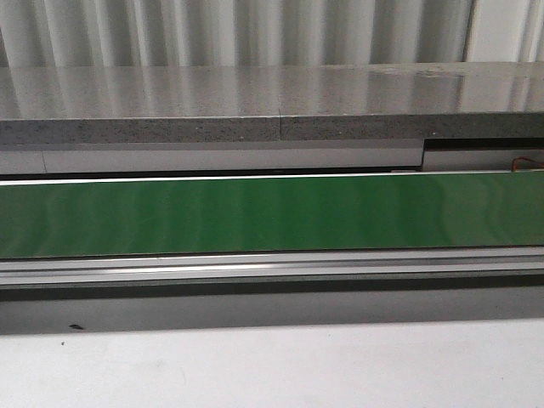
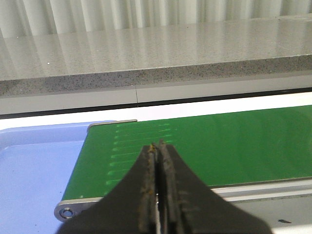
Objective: Move button from right to left
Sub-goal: 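Lift the button and set it upright on the conveyor belt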
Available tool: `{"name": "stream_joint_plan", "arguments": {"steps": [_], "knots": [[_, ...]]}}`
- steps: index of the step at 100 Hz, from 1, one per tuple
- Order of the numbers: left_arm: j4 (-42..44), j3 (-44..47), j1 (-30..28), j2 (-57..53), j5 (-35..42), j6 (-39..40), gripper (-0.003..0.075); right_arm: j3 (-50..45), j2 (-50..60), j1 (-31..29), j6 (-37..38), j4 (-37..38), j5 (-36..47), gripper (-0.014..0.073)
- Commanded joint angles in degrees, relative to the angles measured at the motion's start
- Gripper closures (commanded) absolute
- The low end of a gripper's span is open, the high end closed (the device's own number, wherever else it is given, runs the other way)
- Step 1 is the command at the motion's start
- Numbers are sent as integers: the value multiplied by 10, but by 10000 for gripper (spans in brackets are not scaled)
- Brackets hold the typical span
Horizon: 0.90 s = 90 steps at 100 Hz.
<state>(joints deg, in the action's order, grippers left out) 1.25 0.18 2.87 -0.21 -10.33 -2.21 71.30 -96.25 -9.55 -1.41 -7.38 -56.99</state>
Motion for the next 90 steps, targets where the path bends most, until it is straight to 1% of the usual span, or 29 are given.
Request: {"name": "stream_joint_plan", "arguments": {"steps": [1, 12, 23, 28, 35, 38, 40, 45, 47, 52, 60, 64, 90], "knots": [[-5, 22, 0, -18, 45, 5, 741, 15, 45, 20, -26, -1, 12, 1], [-5, 22, 0, -18, 45, 5, 741, 14, 72, 48, -42, 1, 20, 1], [-5, 22, 0, -18, 45, 5, 741, 13, 98, 78, -44, 21, 29, 4], [-5, 22, 0, -18, 45, 5, 741, 10, 109, 90, -44, 36, 31, 30], [-5, 22, 0, -18, 45, 5, 741, -1, 128, 105, -44, 56, 41, 130], [-5, 22, 0, -18, 45, 5, 741, -9, 136, 111, -44, 64, 45, 201], [-5, 22, 0, -18, 45, 5, 741, -12, 143, 114, -44, 66, 48, 232], [-5, 22, 0, -18, 45, 5, 741, -27, 160, 120, -44, 70, 55, 364], [-5, 22, 0, -18, 45, 5, 741, -31, 167, 122, -44, 70, 59, 398], [-5, 22, 0, -18, 45, 5, 741, -48, 186, 124, -44, 69, 70, 524], [-5, 22, 0, -18, 45, 5, 741, -72, 221, 127, -44, 69, 87, 666], [-5, 22, 0, -18, 45, 5, 741, -84, 240, 127, -44, 68, 92, 657], [-5, 22, 0, -18, 45, 5, 741, -158, 372, 127, -45, 68, 125, 662]]}}
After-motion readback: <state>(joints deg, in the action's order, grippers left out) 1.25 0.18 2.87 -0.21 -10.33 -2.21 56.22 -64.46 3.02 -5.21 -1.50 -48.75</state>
